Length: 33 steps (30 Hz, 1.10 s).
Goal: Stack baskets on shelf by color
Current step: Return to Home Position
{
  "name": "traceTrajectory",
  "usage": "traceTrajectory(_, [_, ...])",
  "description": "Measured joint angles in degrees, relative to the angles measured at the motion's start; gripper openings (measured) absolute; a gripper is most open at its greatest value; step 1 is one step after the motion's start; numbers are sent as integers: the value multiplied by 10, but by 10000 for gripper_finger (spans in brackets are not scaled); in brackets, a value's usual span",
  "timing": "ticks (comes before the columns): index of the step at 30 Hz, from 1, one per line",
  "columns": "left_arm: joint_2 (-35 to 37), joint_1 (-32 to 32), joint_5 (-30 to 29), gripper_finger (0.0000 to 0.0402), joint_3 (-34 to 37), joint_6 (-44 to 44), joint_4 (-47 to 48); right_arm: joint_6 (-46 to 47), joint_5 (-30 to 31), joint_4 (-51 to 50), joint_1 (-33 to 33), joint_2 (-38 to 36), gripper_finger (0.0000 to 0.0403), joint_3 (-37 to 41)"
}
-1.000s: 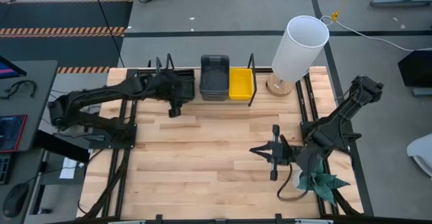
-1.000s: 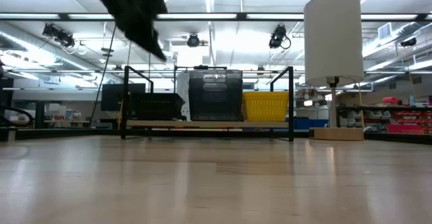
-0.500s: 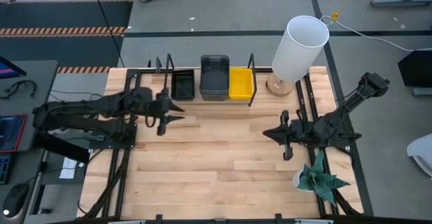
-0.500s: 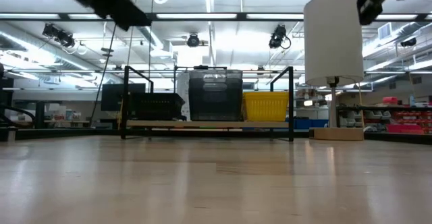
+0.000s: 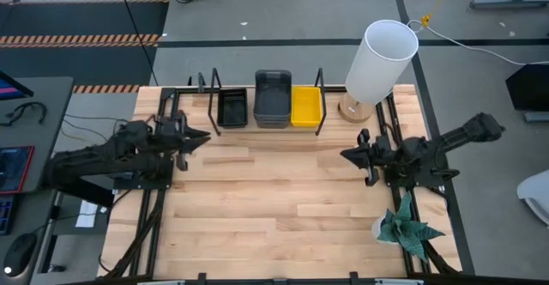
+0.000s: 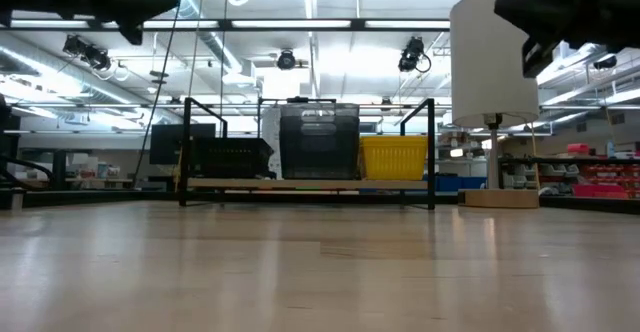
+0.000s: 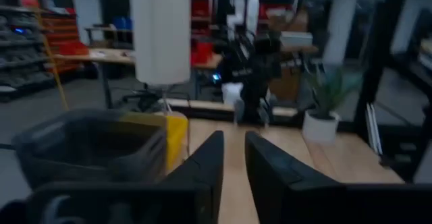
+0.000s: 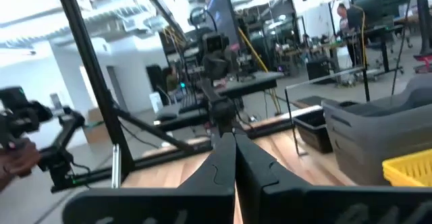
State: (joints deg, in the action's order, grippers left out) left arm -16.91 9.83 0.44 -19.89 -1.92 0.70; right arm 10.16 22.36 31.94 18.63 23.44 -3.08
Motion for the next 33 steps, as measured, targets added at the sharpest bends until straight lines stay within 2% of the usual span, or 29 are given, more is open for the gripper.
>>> traceTrajectory(3, [47,18,7,44,14,-14,26,8,-53,-3,-47,-28,1,7])
traceTrajectory(7, [104,22,9,9,41,-20,60,0,-94,-5,-92,-50,1,8])
traceTrajectory(12, [168,22,9,13,81,-19,64,-15,-153,-17,-125,-81,3,8])
traceTrajectory(19, [167,21,9,7,131,-15,40,-31,-121,-118,-133,-91,10,9])
traceTrajectory(25, [167,21,14,9,164,-20,14,10,-67,-159,-133,-86,11,9])
traceTrajectory(29, [167,12,71,7,194,-37,-52,48,-64,-153,-133,-86,12,9])
traceTrajectory(33, [164,-9,130,6,194,-21,-67,37,-65,-153,-133,-86,12,9])
